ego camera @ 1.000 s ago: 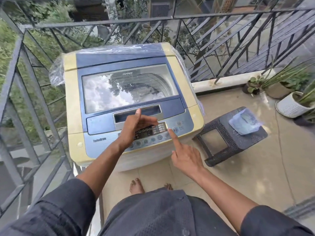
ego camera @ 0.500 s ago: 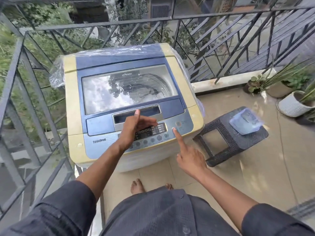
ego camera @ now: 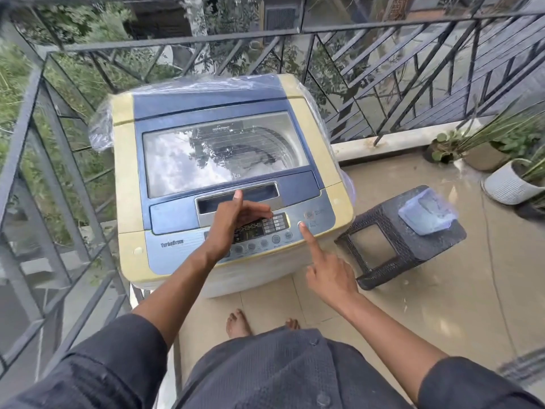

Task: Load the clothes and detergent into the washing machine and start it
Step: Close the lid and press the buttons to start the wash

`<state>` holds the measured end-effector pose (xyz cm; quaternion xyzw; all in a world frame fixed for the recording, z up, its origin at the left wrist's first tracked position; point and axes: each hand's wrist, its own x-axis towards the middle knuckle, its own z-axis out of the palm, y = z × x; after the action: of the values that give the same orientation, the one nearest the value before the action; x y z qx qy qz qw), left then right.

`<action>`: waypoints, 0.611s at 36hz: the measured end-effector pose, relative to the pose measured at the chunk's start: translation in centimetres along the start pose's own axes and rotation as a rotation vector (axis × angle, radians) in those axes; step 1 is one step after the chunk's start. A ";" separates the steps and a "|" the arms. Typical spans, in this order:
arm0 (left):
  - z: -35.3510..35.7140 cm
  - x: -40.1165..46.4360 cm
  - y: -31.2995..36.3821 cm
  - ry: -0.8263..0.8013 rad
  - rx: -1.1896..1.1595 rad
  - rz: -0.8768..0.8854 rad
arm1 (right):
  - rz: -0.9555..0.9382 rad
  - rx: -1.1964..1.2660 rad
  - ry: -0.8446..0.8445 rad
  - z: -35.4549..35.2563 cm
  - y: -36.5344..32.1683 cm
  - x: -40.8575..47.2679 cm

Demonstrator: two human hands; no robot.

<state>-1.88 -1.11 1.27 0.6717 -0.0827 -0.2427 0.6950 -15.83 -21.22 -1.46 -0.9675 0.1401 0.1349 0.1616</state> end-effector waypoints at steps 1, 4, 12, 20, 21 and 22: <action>0.0 0.0 0.0 -0.001 0.003 0.001 | 0.005 0.004 0.003 0.0 0.0 0.0; -0.1 0.1 0.0 -0.009 0.002 0.006 | -0.003 0.001 0.021 -0.1 0.0 0.2; -0.2 0.0 -0.1 -0.014 0.015 0.014 | -0.082 0.025 0.184 -0.9 -0.9 1.9; -0.3 -0.3 -0.2 -0.028 0.016 0.015 | -0.159 0.114 0.250 -2.7 -4.4 3.6; -0.2 -0.4 -0.1 -0.030 0.010 0.018 | -0.173 0.130 0.252 -2.8 -4.8 3.9; -0.3 -0.4 -0.1 -0.031 0.005 0.019 | -0.182 0.149 0.257 -2.9 -5.3 4.2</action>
<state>-2.17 -0.69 1.22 0.6686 -0.1006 -0.2462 0.6944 -9.68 -18.39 1.35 -0.9709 0.0812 -0.0160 0.2249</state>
